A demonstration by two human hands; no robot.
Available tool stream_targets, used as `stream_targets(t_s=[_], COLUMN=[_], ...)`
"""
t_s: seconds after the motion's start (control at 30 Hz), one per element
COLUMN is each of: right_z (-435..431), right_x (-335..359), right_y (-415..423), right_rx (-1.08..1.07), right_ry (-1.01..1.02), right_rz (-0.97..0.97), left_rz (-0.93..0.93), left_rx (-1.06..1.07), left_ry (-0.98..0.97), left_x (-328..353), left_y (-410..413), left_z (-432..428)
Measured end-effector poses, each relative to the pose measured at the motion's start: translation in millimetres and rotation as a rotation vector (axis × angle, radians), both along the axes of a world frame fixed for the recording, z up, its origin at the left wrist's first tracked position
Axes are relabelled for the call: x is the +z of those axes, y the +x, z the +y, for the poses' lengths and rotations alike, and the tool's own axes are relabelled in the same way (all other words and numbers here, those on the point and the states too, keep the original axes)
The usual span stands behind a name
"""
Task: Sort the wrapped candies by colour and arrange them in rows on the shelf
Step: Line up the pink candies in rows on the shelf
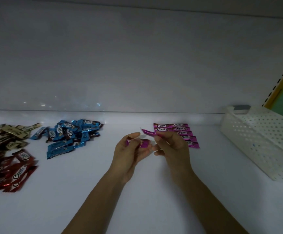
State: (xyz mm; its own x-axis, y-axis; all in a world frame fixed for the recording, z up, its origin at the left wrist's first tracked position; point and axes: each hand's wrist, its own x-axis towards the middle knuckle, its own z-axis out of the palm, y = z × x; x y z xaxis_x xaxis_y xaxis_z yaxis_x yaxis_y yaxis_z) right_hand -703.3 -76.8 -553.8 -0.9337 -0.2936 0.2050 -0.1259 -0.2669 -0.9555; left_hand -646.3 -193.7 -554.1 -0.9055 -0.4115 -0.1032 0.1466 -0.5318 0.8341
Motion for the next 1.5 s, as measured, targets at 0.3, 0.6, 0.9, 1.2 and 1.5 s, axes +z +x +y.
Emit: stream_targets(t_s=[0.3, 0.6, 0.9, 1.2, 1.5], right_z=[1, 3, 5, 9, 22], right_x=[-17, -21, -3, -9, -16], right_y=[-8, -11, -7, -17, -25], right_rx=[-0.326, -0.232, 0.012, -0.181, -0.287], right_ry=[0.291, 0.286, 0.199, 0.229, 1.031], right_rz=[0.716, 0.740, 0.049, 0.086, 0.612], left_rz=[-0.017, -0.051, 0.085, 0.001, -0.003], left_rx=[-0.029, -0.025, -0.044, 0.004, 0.296], left_ry=[-0.084, -0.258, -0.529, -0.744, -0.824], left_x=[5, -4, -8, -18, -21], left_y=[5, 3, 2, -1, 0], left_z=[3, -1, 6, 12, 8])
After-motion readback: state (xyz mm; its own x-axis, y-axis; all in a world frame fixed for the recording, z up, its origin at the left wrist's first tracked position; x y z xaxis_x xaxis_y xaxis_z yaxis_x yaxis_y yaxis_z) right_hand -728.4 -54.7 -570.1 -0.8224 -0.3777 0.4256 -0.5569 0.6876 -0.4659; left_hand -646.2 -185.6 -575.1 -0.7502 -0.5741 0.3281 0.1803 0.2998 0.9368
